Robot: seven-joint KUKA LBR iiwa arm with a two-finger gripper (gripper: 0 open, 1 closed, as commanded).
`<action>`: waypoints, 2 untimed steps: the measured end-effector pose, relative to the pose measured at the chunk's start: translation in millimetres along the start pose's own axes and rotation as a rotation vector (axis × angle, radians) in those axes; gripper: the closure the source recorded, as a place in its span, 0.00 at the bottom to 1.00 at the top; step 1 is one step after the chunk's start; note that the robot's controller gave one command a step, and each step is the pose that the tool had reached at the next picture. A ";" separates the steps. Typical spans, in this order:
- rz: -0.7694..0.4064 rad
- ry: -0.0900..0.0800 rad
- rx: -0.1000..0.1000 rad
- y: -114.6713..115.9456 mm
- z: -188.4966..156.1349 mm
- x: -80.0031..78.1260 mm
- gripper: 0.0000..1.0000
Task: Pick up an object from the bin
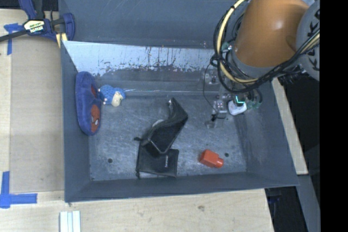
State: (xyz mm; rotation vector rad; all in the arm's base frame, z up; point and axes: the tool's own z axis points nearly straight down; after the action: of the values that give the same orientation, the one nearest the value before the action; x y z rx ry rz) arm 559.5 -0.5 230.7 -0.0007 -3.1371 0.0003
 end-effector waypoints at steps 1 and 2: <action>-0.405 -0.001 -0.001 43.6 156.6 -33.1 0.00; -0.403 -0.001 0.001 42.3 155.4 -33.0 1.00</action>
Offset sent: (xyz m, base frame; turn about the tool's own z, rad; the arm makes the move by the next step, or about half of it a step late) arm 0.0331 0.0435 -0.1539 -0.4060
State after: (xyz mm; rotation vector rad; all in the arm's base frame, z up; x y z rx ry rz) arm 591.8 41.8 75.2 0.6276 -3.0752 0.0001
